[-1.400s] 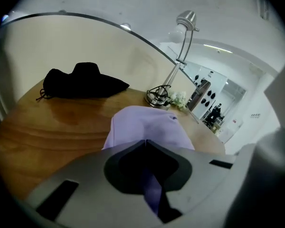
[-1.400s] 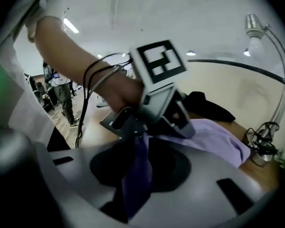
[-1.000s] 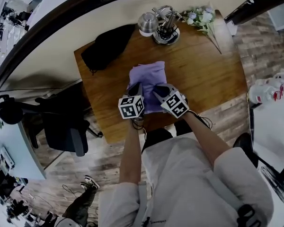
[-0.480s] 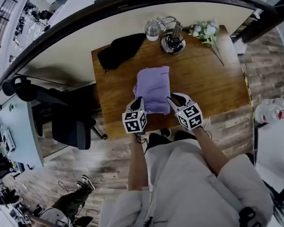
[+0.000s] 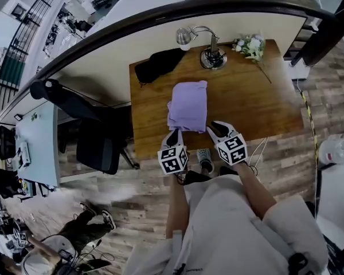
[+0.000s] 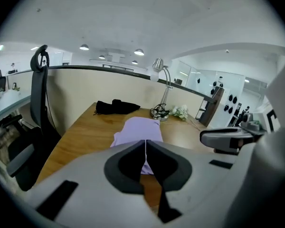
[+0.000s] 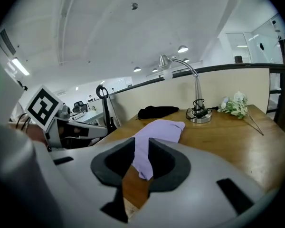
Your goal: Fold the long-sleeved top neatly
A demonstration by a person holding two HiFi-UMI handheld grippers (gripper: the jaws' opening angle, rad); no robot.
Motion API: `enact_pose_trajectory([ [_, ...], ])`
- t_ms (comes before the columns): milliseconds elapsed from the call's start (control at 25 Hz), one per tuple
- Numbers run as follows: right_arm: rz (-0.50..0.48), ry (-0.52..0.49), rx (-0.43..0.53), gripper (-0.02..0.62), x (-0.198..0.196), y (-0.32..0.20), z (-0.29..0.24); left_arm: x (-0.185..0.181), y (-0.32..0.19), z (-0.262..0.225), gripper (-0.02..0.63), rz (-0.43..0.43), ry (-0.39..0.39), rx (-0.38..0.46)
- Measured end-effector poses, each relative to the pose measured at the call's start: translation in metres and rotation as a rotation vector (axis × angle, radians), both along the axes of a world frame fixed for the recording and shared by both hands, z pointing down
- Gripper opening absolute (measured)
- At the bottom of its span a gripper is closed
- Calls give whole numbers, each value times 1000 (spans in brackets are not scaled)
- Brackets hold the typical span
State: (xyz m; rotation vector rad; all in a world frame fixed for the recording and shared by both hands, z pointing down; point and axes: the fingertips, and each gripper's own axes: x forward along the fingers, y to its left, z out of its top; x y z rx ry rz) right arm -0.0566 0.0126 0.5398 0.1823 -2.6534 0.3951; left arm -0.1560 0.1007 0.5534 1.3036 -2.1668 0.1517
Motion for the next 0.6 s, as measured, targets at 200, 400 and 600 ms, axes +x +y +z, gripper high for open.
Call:
enact_pose_trajectory([
  [200, -30, -31, 6, 92, 27, 25, -10, 34, 16, -17, 25, -14, -60, 36],
  [400, -57, -33, 29, 91, 53, 44, -14, 62, 34, -27, 25, -17, -66, 113],
  [600, -56, -50, 38, 67, 76, 57, -19, 81, 55, -28, 25, -49, -71, 116],
])
